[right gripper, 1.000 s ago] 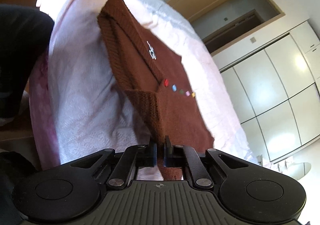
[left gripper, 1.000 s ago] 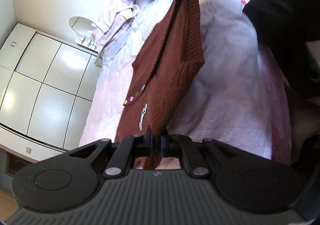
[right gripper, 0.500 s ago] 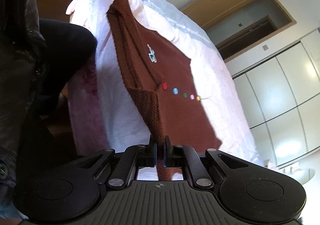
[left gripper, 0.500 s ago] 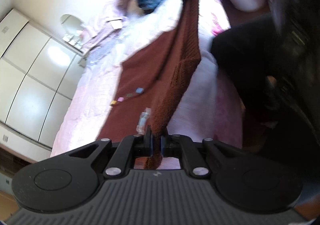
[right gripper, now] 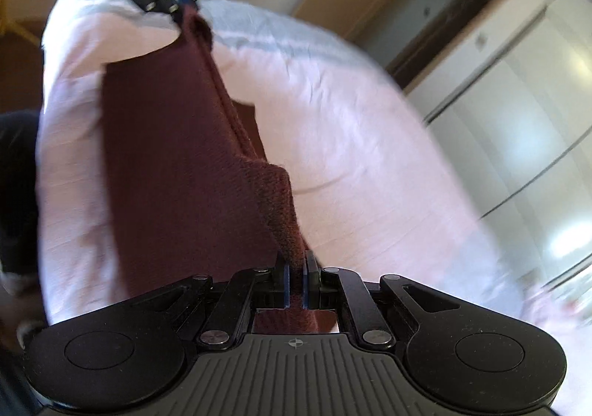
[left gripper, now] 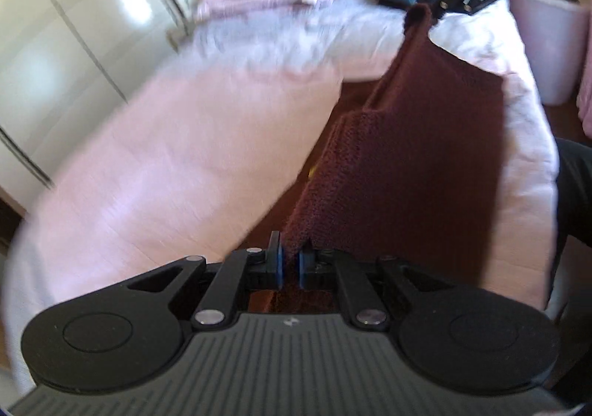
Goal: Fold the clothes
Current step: 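Lift the hem with both grippers and fold it over toward the collar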
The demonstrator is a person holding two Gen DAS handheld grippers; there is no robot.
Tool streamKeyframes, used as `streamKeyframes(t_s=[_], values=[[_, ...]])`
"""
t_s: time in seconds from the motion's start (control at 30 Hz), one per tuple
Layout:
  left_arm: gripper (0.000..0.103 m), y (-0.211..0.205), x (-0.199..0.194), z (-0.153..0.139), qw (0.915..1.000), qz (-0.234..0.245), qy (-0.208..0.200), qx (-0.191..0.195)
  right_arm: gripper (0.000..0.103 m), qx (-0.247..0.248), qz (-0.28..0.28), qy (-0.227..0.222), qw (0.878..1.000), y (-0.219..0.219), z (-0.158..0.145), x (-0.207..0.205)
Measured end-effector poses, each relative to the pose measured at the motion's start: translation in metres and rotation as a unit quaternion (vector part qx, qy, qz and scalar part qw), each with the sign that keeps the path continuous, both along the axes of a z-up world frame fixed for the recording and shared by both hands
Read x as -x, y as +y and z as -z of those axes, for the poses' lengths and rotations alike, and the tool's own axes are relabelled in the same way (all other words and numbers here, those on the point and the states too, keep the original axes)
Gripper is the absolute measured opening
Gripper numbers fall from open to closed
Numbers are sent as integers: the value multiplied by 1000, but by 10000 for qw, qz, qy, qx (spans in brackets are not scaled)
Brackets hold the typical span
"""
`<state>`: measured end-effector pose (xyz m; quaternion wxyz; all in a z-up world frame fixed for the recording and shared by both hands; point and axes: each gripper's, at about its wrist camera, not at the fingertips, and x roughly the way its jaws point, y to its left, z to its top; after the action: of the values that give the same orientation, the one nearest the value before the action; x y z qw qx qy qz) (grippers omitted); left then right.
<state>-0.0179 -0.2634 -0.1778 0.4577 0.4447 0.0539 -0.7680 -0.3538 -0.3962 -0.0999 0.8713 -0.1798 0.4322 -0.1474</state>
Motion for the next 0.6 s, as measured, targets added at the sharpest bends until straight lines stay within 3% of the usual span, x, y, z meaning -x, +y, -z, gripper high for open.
streamKeyframes(t_s=[0.13, 0.2, 0.43, 0.6], values=[[6, -58, -26, 63, 9959, -266, 453, -740, 4, -1099, 260, 65, 9936, -83, 61, -28], [6, -71, -33, 79, 9930, -265, 644, -951, 4, -1601, 409, 57, 9862, -115, 86, -35], [8, -100, -58, 78, 9871, -434, 1221, -935, 4, -2192, 525, -321, 9737, -156, 82, -30], [16, -119, -63, 93, 9829, -804, 1333, -983, 4, -2483, 879, -553, 9631, -179, 106, -35]])
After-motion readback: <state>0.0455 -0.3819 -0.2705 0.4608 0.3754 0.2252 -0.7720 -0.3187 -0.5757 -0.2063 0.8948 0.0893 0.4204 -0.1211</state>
